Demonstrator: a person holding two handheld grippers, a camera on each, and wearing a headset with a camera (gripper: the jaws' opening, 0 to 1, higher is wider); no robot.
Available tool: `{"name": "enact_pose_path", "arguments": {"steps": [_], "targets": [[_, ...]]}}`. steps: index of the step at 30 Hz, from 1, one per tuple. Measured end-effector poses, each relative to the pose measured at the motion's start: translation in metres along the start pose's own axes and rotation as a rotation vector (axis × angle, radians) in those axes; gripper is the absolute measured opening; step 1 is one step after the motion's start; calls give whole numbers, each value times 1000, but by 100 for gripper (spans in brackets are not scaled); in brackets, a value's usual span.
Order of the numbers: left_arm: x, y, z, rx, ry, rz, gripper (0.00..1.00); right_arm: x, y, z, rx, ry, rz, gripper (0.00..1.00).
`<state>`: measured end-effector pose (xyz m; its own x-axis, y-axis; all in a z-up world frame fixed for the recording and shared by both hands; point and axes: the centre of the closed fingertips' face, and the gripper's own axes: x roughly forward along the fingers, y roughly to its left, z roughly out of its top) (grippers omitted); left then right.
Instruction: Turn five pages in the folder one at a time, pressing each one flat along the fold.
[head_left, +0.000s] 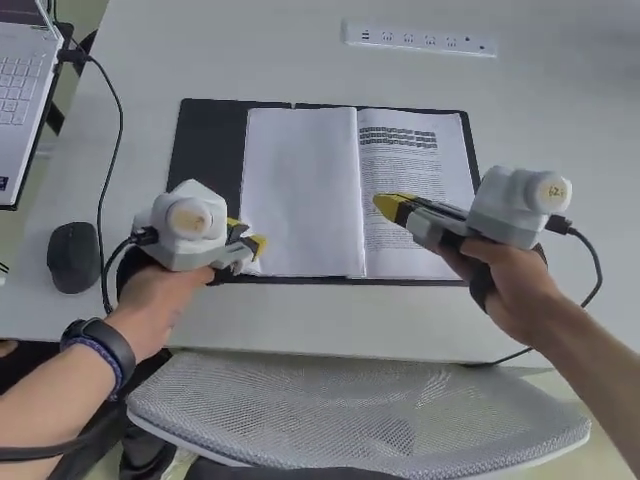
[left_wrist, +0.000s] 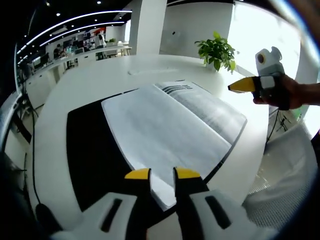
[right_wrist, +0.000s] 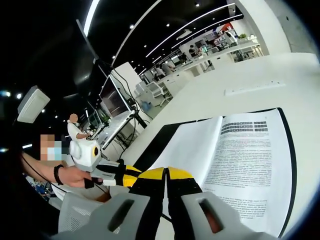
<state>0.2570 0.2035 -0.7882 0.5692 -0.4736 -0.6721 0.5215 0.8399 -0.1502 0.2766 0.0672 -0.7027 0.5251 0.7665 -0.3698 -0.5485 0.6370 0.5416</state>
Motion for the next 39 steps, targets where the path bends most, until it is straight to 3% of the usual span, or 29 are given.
{"name": "enact_pose_path", "arguments": {"steps": [3,5,8,10,17,26,32,39], "targets": [[5,6,-6,-2,2,34,0,1,0,-3,1,4,1,0],[9,4,-12,-10,23,26,0,3,1,-5,4,6,5,0],[12,1,-19,29,44,21,0,6,0,-8,4,13,9,0],[12,0,-18,62,38,20,0,8,0,-11,6,19,13,0],[11,2,-17,65,38,19,0,22,-8,-19,15,41,24,0],[11,3,-17,39,35,15,0,44,-20,-4,-10,48,36,0],[12,3,-18,26,36,15,0,62,-40,10,-5,39,45,0],[12,4,-18,-10,35,24,0,85,-71,-3,43,67,31,0]]}}
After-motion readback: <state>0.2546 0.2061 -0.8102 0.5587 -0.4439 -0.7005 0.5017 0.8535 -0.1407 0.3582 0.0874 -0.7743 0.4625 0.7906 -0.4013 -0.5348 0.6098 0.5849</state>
